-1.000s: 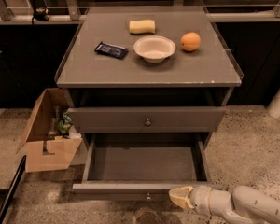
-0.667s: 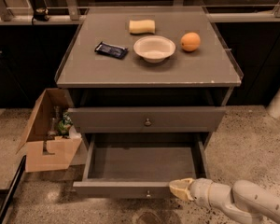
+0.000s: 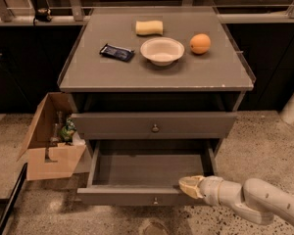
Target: Close middle drawer
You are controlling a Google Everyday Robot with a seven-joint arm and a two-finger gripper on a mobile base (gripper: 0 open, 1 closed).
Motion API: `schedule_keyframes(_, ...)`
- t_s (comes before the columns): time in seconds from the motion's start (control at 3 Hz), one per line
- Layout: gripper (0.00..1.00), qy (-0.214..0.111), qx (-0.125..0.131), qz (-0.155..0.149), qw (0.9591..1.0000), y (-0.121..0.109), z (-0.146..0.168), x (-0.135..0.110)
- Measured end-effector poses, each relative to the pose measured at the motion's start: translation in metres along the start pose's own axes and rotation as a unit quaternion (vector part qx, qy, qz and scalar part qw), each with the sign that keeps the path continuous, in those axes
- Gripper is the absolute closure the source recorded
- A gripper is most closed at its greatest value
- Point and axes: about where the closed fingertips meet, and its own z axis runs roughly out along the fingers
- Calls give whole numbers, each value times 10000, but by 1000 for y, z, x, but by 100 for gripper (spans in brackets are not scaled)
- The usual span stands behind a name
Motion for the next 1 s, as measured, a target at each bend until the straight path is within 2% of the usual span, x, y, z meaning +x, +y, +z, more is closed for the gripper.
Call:
schedule_keyframes(0.33, 100, 1, 12, 19, 10000, 15, -9, 1)
schedule_keyframes(0.67, 100, -86, 126, 155, 9998, 39, -26, 10)
schedule_keyframes(1.0, 100, -95, 437, 285, 9986, 45, -35, 33)
